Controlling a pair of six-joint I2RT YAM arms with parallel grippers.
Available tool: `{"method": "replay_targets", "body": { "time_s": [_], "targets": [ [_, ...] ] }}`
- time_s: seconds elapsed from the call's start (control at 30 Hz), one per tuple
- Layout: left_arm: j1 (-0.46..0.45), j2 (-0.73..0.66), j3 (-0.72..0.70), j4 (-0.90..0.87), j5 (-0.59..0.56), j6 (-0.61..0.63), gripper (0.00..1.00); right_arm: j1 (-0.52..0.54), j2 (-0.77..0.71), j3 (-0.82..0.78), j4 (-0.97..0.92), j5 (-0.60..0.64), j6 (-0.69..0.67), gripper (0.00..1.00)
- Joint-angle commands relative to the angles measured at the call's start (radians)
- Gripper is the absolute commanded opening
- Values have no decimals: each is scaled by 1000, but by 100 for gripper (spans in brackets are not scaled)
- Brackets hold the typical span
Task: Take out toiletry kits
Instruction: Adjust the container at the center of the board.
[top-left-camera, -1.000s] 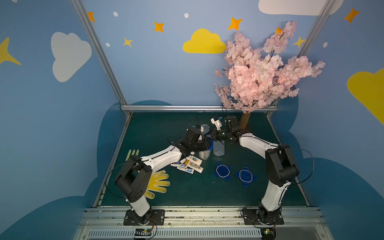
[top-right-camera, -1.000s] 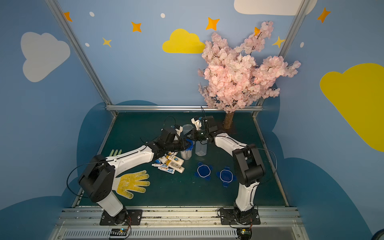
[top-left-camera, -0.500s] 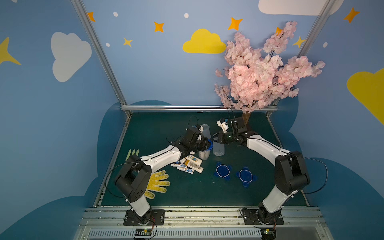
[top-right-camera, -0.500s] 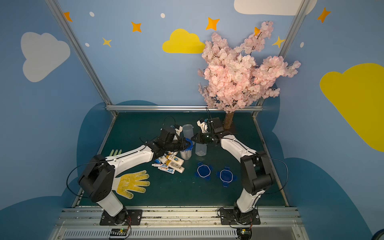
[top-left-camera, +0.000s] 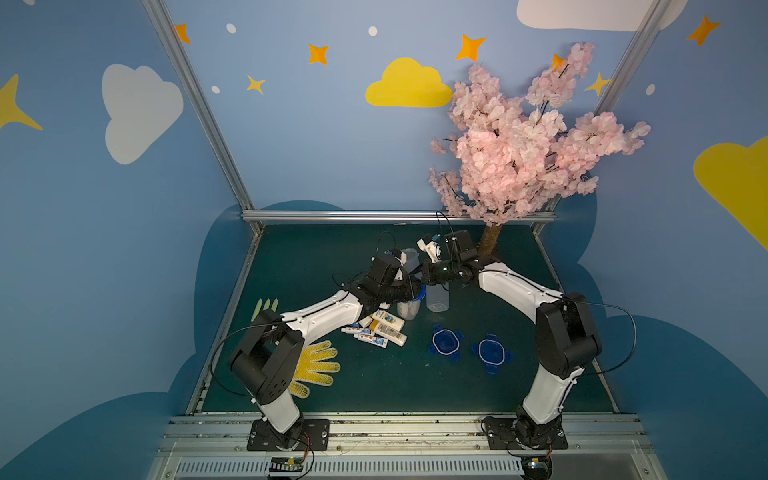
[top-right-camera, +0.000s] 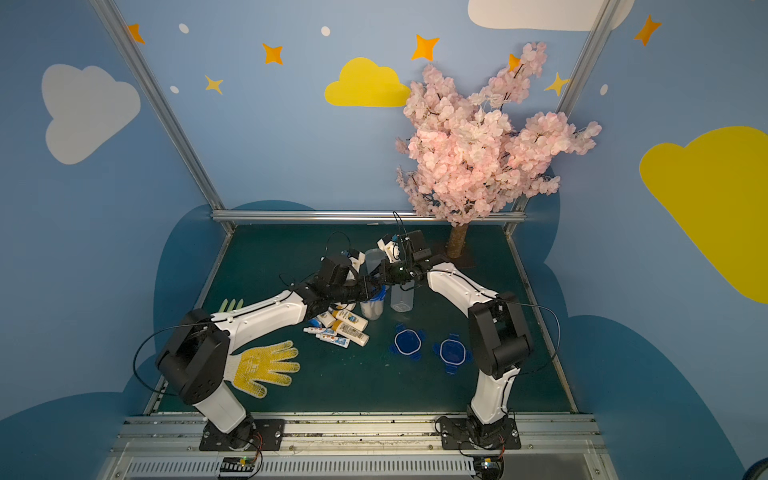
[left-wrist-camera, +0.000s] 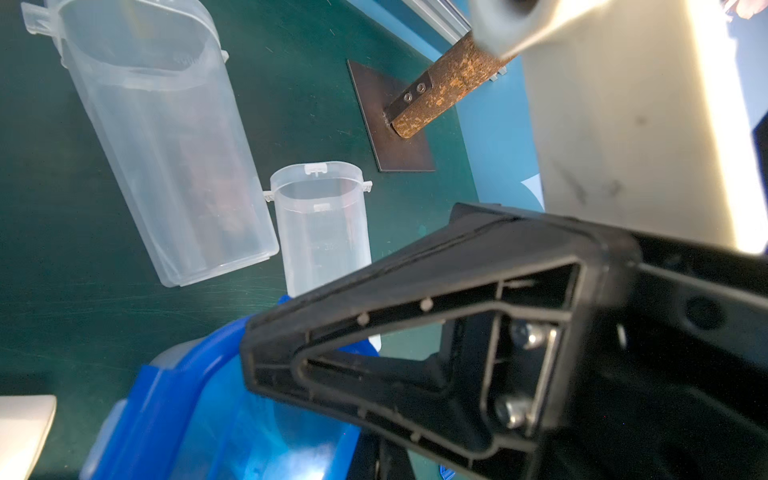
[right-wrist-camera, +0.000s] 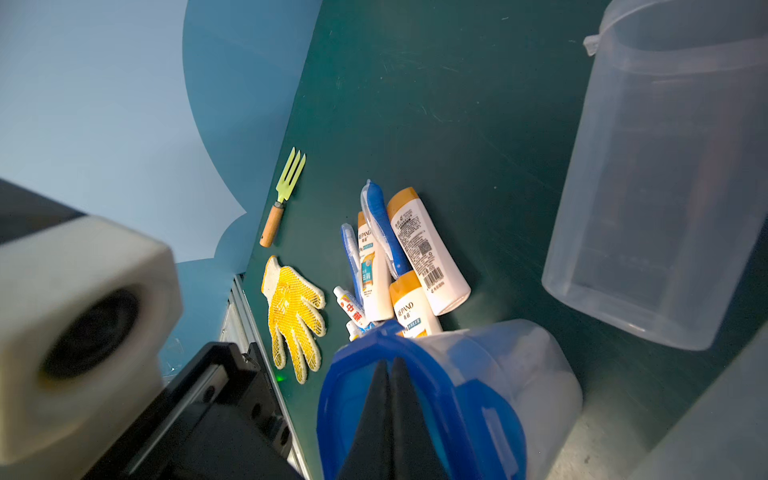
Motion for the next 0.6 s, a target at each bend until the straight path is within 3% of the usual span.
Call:
{"method": "replay_targets", "body": {
  "time_s": [0.0,0.2,0.57],
  "targets": [
    [34,86,-89,-327,-94,25,2,-44,-77,-46,-61,11,-21,0],
    [42,75,-99,-326,-95,29,2,-77,-116,-104,-119,51,-52,0],
    [46,83,-105,-314,-82,22,2,-7,19,-30,-41,-27,3,0]
  ]
}}
